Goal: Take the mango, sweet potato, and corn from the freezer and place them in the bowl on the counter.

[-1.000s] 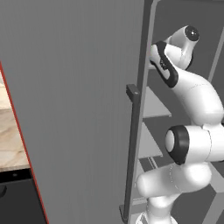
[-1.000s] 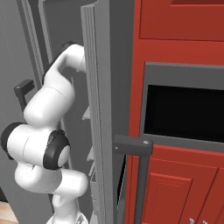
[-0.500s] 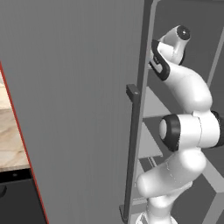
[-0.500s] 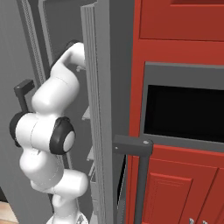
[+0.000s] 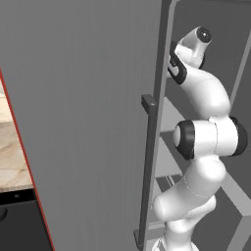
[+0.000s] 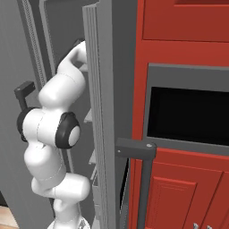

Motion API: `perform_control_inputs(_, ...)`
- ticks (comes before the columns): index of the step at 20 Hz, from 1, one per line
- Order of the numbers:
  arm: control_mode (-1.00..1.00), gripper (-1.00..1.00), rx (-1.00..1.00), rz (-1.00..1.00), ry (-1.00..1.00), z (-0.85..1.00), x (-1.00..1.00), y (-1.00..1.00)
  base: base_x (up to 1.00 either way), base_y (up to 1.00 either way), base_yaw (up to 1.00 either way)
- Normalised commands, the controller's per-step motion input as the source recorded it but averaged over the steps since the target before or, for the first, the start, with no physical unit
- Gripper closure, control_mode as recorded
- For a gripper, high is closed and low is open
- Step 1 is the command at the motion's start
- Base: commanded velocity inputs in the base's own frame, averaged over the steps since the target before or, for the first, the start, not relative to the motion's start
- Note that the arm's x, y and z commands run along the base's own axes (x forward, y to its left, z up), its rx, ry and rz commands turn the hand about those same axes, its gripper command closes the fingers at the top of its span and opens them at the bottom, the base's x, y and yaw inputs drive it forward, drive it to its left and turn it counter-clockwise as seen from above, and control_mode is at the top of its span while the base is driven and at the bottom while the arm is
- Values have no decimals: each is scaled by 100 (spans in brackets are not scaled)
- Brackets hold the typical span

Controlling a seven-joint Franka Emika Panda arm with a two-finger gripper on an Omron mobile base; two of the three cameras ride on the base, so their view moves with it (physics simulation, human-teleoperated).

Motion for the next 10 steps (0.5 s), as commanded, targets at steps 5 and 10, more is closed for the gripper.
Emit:
perform_control_inputs(5,-100,-100,0,0,1,-13,14,-8,0,0,0)
perform_control_inputs(10,-100,-100,0,0,3,-21,2,0,0,0,0)
